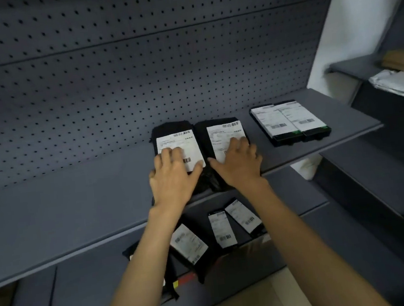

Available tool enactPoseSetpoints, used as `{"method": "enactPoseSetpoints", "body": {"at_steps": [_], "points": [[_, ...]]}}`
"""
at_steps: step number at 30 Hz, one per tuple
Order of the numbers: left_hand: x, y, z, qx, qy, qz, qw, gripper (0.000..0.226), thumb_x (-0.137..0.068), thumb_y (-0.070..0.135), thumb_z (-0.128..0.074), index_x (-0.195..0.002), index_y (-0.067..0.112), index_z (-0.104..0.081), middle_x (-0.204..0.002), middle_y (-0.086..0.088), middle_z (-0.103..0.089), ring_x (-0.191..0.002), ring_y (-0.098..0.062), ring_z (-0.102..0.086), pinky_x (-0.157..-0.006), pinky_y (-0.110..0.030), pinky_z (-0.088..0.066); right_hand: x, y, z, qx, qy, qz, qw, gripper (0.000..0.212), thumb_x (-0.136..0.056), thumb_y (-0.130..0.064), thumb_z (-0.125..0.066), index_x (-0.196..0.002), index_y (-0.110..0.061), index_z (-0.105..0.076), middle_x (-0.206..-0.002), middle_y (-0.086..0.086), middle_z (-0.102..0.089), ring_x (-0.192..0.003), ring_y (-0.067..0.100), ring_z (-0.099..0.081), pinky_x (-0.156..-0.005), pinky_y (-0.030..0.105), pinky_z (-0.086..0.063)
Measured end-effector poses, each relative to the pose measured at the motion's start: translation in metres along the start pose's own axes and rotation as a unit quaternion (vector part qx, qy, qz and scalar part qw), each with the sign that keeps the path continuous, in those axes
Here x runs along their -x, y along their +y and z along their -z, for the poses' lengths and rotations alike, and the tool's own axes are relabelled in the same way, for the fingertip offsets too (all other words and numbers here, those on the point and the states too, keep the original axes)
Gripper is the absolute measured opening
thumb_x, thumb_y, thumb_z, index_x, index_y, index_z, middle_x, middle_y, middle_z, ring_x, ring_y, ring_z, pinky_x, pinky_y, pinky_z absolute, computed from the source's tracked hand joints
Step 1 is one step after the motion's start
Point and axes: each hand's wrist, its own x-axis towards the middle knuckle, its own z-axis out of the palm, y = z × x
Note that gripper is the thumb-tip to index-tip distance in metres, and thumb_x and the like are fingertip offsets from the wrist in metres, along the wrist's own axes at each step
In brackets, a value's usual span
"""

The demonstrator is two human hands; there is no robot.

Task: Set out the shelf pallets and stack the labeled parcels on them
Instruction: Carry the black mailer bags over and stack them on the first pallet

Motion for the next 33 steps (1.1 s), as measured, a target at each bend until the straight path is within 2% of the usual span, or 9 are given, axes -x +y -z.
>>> {"method": "enactPoseSetpoints", "body": {"at_steps": [8, 11, 13, 15, 18, 20, 26, 33], "points": [[0.014, 0.034, -0.018, 0.006, 0.018, 0.129, 0.991, 0.081, -0.08, 0.074, -0.051, -0.137, 0.018, -0.036, -0.144, -0.009, -0.031, -0.139, -0.029, -0.024, -0.109, -0.052, -0.03, -0.007, 0.035, -0.003, -0.069, -0.005, 0.05, 0.996, 0.1, -0.077, -0.066, -0.058, -0.15, -0.013, -0.015, -0.158, 0.015, -0.011, -0.144, 0.038, -0.011, -0.116, 0.054, -0.013], [0.015, 0.039, -0.017, 0.023, -0.018, 0.179, 0.983, 0.089, -0.076, 0.073, -0.057, -0.143, 0.023, -0.026, -0.156, -0.011, -0.014, -0.147, -0.034, -0.006, -0.115, -0.053, -0.02, -0.007, 0.044, 0.0, -0.063, -0.044, 0.055, 0.995, 0.108, -0.074, -0.065, -0.063, -0.153, -0.018, -0.006, -0.16, 0.018, 0.001, -0.147, 0.039, 0.002, -0.117, 0.054, -0.008], [0.012, 0.043, -0.015, 0.025, -0.053, 0.212, 0.976, 0.099, -0.072, 0.076, -0.059, -0.147, 0.026, -0.018, -0.161, -0.012, 0.002, -0.148, -0.036, 0.004, -0.117, -0.054, -0.015, -0.006, 0.045, 0.0, -0.043, -0.058, 0.063, 0.995, 0.113, -0.072, -0.064, -0.067, -0.154, -0.02, -0.002, -0.159, 0.02, 0.004, -0.146, 0.041, 0.002, -0.116, 0.054, -0.01], [0.011, 0.046, -0.012, 0.035, -0.064, 0.245, 0.967, 0.103, -0.069, 0.078, -0.061, -0.147, 0.028, -0.016, -0.16, -0.016, 0.001, -0.148, -0.038, -0.002, -0.117, -0.053, -0.016, -0.004, 0.044, 0.002, -0.04, -0.049, 0.067, 0.996, 0.111, -0.072, -0.061, -0.069, -0.154, -0.02, -0.005, -0.158, 0.022, -0.001, -0.144, 0.043, -0.006, -0.114, 0.052, -0.016], [0.012, 0.048, -0.006, 0.032, -0.084, 0.288, 0.953, 0.1, -0.068, 0.076, -0.063, -0.145, 0.032, -0.017, -0.146, -0.018, -0.026, -0.136, -0.038, -0.027, -0.11, -0.049, -0.027, 0.0, 0.047, 0.002, -0.047, -0.023, 0.073, 0.996, 0.108, -0.071, -0.058, -0.071, -0.152, -0.021, -0.012, -0.157, 0.021, -0.01, -0.141, 0.041, -0.016, -0.112, 0.052, -0.022], [0.015, 0.051, -0.004, 0.029, -0.083, 0.301, 0.95, 0.098, -0.07, 0.071, -0.065, -0.146, 0.033, -0.016, -0.137, -0.016, -0.033, -0.127, -0.037, -0.035, -0.104, -0.048, -0.034, 0.003, 0.052, 0.0, -0.064, -0.01, 0.077, 0.995, 0.109, -0.068, -0.058, -0.074, -0.152, -0.022, -0.014, -0.157, 0.02, -0.013, -0.14, 0.04, -0.018, -0.111, 0.052, -0.024], [0.053, 0.063, -0.01, 0.033, 0.087, 0.275, 0.957, 0.099, -0.066, 0.061, -0.07, -0.149, 0.035, -0.023, -0.13, -0.015, -0.04, -0.115, -0.035, -0.042, -0.091, -0.048, -0.043, 0.017, 0.066, 0.002, -0.172, 0.045, 0.092, 0.98, 0.108, -0.062, -0.052, -0.079, -0.15, -0.026, -0.023, -0.156, 0.012, -0.019, -0.137, 0.036, -0.024, -0.106, 0.051, -0.03], [0.078, 0.038, 0.022, 0.05, 0.213, 0.29, 0.932, 0.096, -0.066, 0.061, -0.065, -0.149, 0.037, -0.023, -0.14, -0.017, -0.035, -0.123, -0.036, -0.039, -0.099, -0.053, -0.041, 0.035, 0.025, 0.016, -0.221, 0.076, 0.178, 0.956, 0.107, -0.061, -0.051, -0.079, -0.15, -0.03, -0.023, -0.155, 0.005, -0.021, -0.135, 0.033, -0.027, -0.104, 0.049, -0.033]]}}
